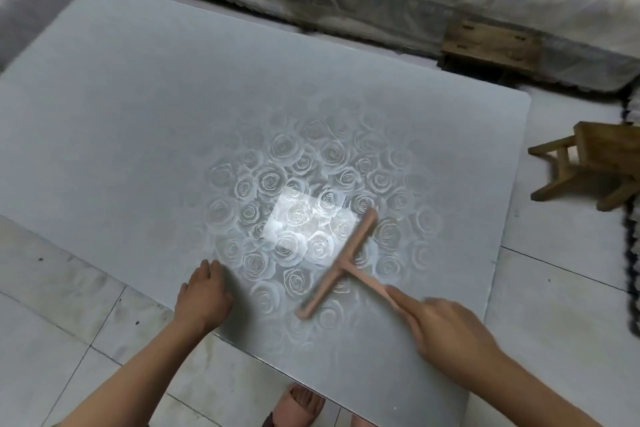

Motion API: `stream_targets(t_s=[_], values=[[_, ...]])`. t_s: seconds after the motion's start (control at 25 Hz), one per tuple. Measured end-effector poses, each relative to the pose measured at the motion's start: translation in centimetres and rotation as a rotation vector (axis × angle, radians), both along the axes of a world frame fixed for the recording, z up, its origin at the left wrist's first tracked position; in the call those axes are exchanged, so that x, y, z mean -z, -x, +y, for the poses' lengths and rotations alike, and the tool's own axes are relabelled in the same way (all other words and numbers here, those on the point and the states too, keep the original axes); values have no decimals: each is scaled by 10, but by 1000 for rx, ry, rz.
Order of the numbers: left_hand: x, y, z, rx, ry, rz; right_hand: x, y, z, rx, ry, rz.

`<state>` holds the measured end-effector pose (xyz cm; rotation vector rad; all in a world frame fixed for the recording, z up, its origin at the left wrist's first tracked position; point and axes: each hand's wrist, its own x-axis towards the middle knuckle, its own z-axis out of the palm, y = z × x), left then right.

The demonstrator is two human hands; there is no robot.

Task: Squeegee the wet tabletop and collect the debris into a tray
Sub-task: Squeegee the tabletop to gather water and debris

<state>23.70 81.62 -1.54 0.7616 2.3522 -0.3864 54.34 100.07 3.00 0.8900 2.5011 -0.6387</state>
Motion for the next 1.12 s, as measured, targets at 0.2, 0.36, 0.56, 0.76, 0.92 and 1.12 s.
stream_targets(t_s=[0.2,0.36,0.56,0.76,0.92,1.12], values=[[0,27,-25,-55,6,59,20,147,-10,-73,-7,158],[-2,57,-40,-85,-18,93,-2,68,26,-113,-41,86],[6,109,-69,-215,-85,78,4,169,-8,-213,28,63],[9,151,-93,-356,-128,49,5,295,-23,-272,-31,134],[16,195,-119,-745,-237,-81,-20,234,2,-268,-78,22],[36,229,-127,-1295,-357,-279,4,371,-56,-414,3,16]])
